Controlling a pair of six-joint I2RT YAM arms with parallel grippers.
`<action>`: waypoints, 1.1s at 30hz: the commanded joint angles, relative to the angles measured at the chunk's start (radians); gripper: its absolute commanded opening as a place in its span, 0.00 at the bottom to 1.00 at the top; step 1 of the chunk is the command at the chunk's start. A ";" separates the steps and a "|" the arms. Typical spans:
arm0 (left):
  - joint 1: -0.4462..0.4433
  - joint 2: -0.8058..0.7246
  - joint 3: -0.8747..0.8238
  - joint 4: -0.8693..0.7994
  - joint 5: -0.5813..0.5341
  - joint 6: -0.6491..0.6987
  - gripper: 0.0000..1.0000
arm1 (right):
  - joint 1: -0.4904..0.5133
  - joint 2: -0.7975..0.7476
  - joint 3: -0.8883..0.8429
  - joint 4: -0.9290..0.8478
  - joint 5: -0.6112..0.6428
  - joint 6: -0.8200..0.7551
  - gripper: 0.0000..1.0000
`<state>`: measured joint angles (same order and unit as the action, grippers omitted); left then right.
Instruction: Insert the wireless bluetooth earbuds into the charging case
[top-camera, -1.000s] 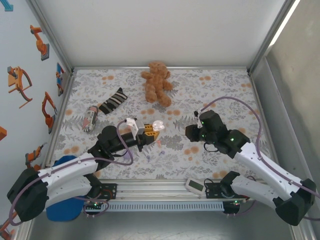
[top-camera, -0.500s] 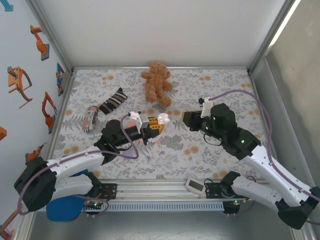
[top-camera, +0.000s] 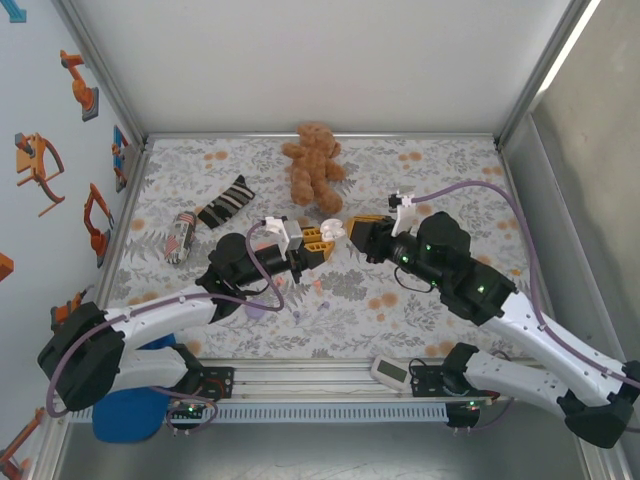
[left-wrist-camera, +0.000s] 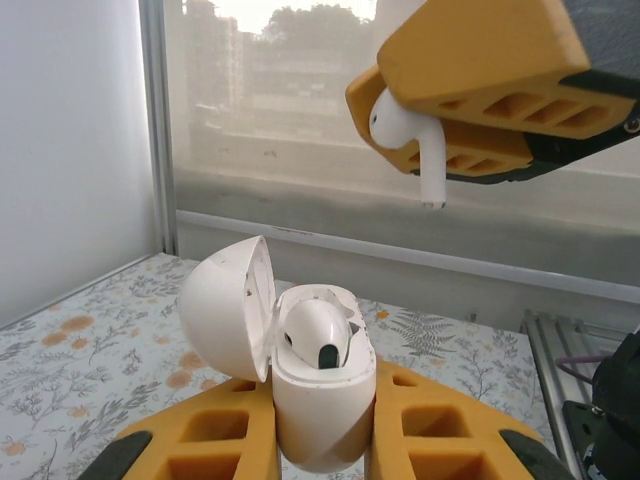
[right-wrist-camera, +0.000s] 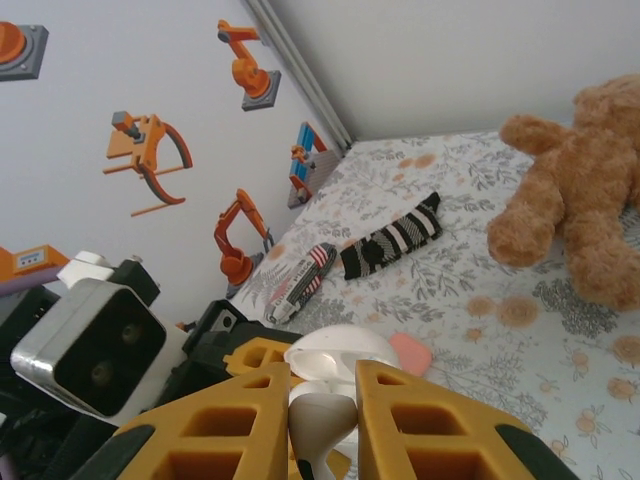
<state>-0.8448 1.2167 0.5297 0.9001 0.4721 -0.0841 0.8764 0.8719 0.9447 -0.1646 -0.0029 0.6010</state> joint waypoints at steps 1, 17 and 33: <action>-0.007 0.009 0.036 0.062 0.024 0.007 0.00 | 0.024 0.002 -0.007 0.076 0.081 -0.025 0.20; -0.007 0.022 0.039 0.083 0.024 -0.004 0.00 | 0.073 0.079 -0.003 0.100 0.168 -0.072 0.20; -0.007 0.015 0.034 0.089 0.026 -0.007 0.00 | 0.085 0.112 -0.002 0.087 0.187 -0.082 0.20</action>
<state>-0.8448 1.2396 0.5404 0.9436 0.4751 -0.0853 0.9527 0.9840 0.9447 -0.0963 0.1513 0.5289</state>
